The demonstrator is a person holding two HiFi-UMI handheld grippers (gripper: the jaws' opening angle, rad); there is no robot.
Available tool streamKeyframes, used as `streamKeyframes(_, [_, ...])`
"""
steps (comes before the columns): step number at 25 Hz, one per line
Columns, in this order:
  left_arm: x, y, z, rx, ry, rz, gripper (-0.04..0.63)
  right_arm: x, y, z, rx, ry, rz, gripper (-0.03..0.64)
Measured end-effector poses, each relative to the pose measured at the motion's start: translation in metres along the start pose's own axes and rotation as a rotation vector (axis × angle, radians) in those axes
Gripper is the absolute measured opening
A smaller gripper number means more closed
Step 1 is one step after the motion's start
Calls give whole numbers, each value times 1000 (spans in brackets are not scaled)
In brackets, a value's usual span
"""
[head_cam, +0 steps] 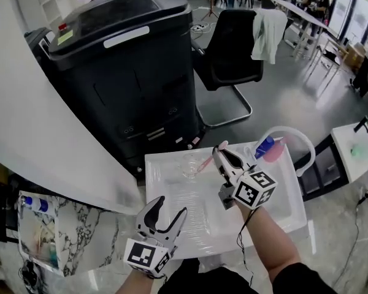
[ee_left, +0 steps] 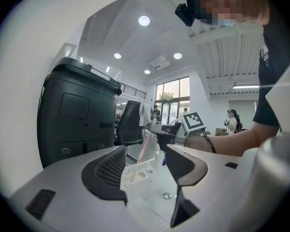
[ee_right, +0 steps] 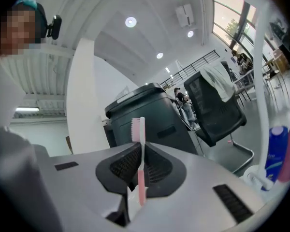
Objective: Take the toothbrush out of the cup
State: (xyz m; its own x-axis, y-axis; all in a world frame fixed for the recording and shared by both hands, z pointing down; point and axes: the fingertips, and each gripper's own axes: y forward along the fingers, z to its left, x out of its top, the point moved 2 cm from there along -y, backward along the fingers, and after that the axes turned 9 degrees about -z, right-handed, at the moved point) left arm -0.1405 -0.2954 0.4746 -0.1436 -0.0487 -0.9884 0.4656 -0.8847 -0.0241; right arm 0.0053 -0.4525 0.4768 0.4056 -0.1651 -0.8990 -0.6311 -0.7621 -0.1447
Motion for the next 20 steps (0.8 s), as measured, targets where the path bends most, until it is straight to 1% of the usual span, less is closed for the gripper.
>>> streamKeyframes(4, [13, -16, -38, 4, 20, -28, 269, 38, -45, 31, 50, -114, -18, 32])
streamKeyframes(8, [25, -34, -86, -6, 49, -49, 209, 68, -107, 55, 66, -224, -27, 32])
streamKeyframes(10, [31, -44, -108, -8, 65, -61, 172, 79, -138, 66, 74, -259, -33, 31])
streamKeyframes(11, [34, -49, -118, -7, 74, -69, 142, 83, -152, 71, 78, -269, -35, 32])
streamKeyframes(13, [38, -58, -139, -2, 80, -82, 56, 91, -181, 78, 86, -279, -38, 31])
streamKeyframes(14, [40, -63, -150, -2, 82, -86, 29, 94, -195, 81, 89, -280, -40, 31])
streamKeyframes(17, [41, -78, -180, 2, 90, -88, 20, 100, -236, 92, 99, -276, -46, 31])
streamKeyframes(20, [37, -98, -211, 25, 97, -79, 20, 100, -274, 101, 116, -264, -44, 31])
